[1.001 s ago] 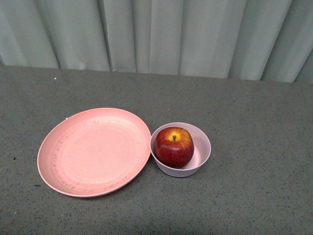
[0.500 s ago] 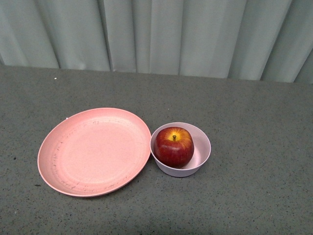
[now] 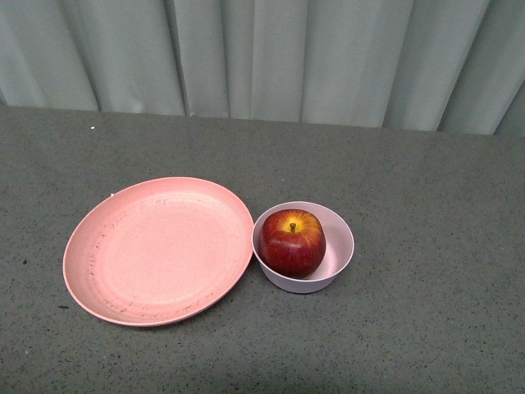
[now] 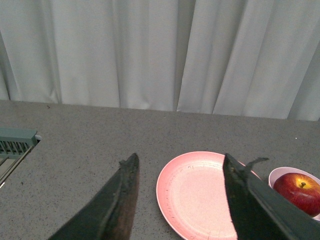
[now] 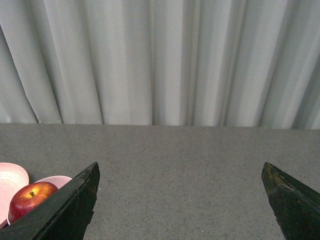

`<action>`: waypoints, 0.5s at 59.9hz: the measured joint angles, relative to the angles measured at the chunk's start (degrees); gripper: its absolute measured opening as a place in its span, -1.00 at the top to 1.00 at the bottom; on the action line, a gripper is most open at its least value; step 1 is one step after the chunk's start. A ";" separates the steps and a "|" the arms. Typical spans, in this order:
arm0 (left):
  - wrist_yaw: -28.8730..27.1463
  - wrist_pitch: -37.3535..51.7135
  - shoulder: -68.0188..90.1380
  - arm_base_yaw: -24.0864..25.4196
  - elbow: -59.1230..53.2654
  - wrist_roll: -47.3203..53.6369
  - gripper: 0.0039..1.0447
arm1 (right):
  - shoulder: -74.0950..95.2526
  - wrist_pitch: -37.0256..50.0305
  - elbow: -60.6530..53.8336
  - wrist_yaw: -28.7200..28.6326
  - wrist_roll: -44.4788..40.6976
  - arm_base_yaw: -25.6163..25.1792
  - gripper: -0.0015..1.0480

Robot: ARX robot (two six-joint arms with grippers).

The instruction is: Move apple from plate to bowl

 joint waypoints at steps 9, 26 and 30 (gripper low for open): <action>0.00 0.00 0.00 0.00 0.00 0.00 -0.77 | 0.00 0.00 0.00 0.00 0.00 0.00 -0.82; 0.00 0.00 -0.02 0.00 0.00 0.13 -0.88 | 0.00 0.00 0.00 0.00 0.00 0.00 -0.82; 0.00 0.00 -0.02 0.00 0.00 0.13 -0.88 | 0.00 0.00 0.00 0.00 0.00 0.00 -0.82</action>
